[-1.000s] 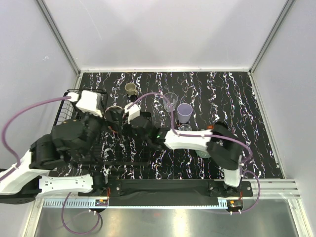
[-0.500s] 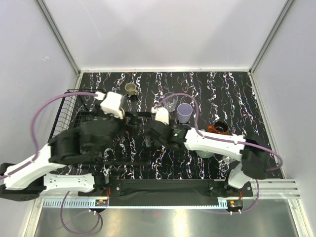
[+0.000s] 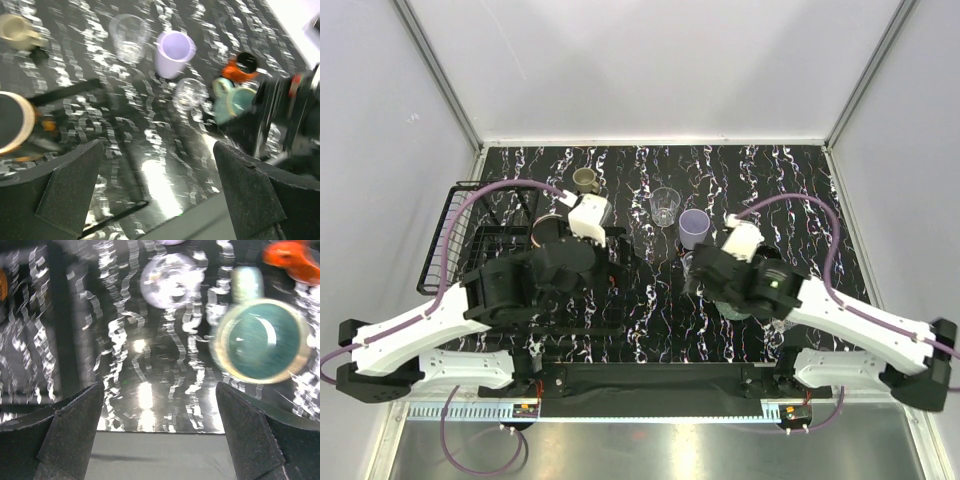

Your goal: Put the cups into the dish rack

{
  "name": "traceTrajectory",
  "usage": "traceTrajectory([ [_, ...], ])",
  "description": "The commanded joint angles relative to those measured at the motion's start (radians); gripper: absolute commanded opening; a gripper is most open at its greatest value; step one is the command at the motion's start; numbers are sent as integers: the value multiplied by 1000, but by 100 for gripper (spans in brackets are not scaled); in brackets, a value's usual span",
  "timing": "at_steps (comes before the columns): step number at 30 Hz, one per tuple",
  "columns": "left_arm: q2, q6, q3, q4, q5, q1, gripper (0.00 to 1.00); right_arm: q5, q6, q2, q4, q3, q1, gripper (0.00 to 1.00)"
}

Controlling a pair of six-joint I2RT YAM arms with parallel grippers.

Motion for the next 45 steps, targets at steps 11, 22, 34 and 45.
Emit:
traceTrajectory([
  [11, 40, -175, -90, 170, 261, 4, 99, -59, 45, -149, -219, -158, -392, 100],
  [22, 135, -232, -67, 144, 377, 6, 99, -111, 22, -180, -169, -224, -506, 87],
  [34, 171, -229, -24, 94, 388, 12, 99, -142, 52, -151, -137, -267, -507, 79],
  [45, 188, -213, -23, 114, 428, 19, 99, -215, 46, -91, -37, -353, -506, 63],
])
